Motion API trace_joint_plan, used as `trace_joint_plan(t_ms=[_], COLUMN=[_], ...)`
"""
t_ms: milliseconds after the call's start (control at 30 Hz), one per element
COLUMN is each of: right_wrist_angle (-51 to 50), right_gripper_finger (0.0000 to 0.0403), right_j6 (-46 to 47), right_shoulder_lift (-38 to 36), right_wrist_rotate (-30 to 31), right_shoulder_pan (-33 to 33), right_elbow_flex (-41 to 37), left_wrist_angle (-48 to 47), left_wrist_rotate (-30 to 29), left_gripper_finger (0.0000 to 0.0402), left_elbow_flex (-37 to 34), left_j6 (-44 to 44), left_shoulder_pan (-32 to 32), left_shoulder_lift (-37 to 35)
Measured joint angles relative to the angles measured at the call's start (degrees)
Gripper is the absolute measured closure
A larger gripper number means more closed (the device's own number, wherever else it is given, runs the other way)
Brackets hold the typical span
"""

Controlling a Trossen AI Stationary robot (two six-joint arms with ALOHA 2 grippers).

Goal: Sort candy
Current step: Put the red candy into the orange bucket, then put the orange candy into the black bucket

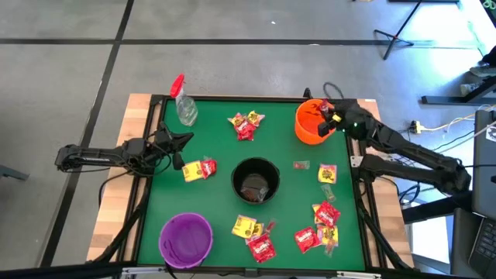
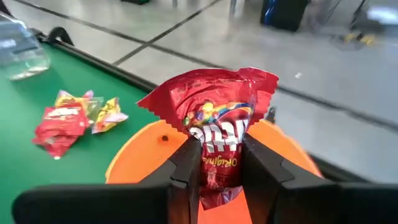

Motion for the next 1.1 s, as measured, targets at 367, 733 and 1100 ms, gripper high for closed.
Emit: trace_joint_plan(t_ms=[367, 733, 1100], right_wrist_angle=[-15.6, -22.2, -21.0], right_gripper_finger=[0.0313, 0.0274, 0.0220], right_j6=[-1.1, -7.4, -7.8], right_shoulder_lift=[4.1, 12.3, 13.7], right_wrist_rotate=[-12.3, -12.8, -13.9], right_shoulder_pan=[-10.3, -10.2, -10.2], right_elbow_flex=[6.7, 12.6, 12.6], left_wrist_angle=[0.0, 0.0, 0.0], left_wrist_rotate=[0.0, 0.0, 0.0], left_gripper_finger=[0.0400, 0.0400, 0.0400], left_elbow_flex=[0.0, 0.0, 0.0], left_j6=[0.0, 0.0, 0.0], left_shoulder_pan=[0.0, 0.0, 0.0], left_shoulder_lift=[0.0, 0.0, 0.0])
